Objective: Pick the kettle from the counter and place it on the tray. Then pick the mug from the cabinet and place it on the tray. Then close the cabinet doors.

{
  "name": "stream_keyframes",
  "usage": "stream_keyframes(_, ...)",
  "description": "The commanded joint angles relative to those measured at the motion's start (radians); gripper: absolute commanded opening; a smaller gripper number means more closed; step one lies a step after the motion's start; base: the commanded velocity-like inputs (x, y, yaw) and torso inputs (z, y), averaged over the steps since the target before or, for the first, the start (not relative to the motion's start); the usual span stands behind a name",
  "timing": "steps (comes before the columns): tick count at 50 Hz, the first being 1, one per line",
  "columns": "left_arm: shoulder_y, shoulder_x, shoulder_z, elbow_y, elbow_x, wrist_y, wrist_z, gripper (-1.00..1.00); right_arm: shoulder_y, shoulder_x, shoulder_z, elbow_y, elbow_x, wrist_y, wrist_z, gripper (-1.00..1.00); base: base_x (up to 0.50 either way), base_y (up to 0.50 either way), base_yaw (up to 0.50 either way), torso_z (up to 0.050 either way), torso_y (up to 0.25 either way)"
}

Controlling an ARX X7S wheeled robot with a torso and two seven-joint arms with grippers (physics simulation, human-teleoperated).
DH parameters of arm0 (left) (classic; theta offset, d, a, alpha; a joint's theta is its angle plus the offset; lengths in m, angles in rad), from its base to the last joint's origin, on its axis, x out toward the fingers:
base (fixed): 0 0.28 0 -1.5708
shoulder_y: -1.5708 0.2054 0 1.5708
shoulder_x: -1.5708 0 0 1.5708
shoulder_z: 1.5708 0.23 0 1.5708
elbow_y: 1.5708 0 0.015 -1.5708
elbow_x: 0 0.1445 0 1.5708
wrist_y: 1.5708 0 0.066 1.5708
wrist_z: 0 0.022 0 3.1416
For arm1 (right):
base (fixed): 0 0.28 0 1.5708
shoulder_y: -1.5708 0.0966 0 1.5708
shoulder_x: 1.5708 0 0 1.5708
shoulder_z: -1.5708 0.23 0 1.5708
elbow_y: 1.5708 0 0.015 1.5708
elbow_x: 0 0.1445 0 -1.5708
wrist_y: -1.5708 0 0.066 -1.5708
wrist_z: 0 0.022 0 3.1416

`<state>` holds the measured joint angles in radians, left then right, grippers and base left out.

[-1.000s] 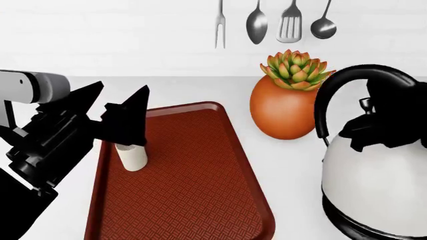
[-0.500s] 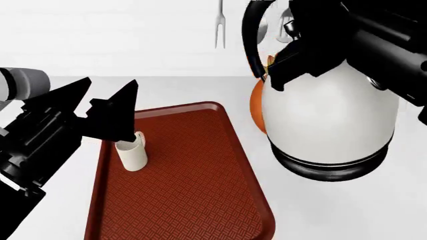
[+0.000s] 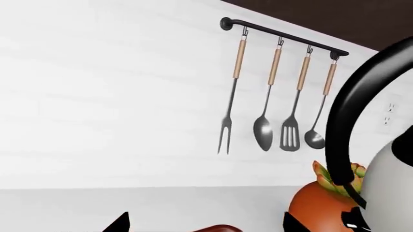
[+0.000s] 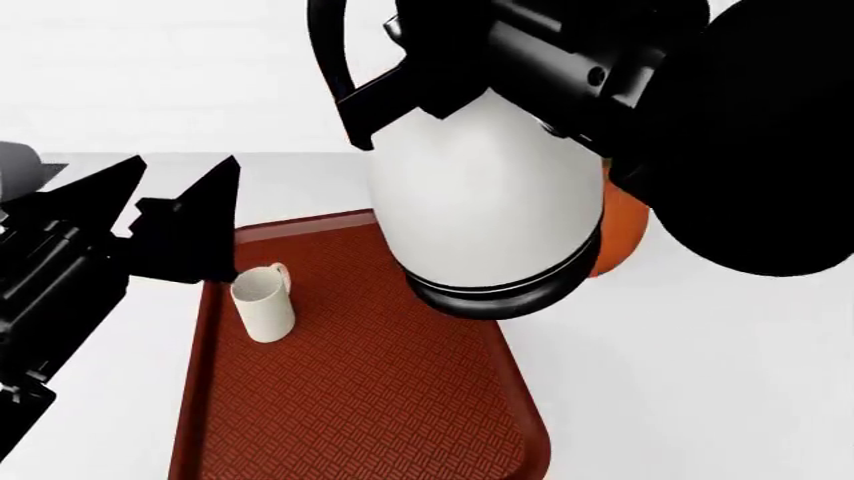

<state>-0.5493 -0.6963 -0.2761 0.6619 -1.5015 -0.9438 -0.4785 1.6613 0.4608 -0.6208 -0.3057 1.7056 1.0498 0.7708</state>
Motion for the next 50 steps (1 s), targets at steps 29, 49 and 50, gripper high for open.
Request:
stream_keyframes(29, 0.069, -0.022, -0.066, -0.019, 0.014, 0.035, 0.037, 1.00, -0.311, -0.164, -0.033, -0.117, -0.152, -0.212, -0.118, -1.00, 0.00, 0.00, 0.00, 0.000, 0.000)
stream_keyframes(49, 0.093, -0.022, -0.071, -0.024, 0.034, 0.046, 0.054, 1.00, -0.412, -0.165, -0.064, -0.107, -0.215, -0.257, -0.176, -1.00, 0.00, 0.00, 0.00, 0.001, 0.001)
stream_keyframes(50, 0.093, -0.022, -0.071, -0.024, 0.034, 0.046, 0.053, 1.00, -0.415, -0.163, -0.065, -0.106, -0.217, -0.258, -0.177, -1.00, 0.00, 0.00, 0.00, 0.000, 0.000)
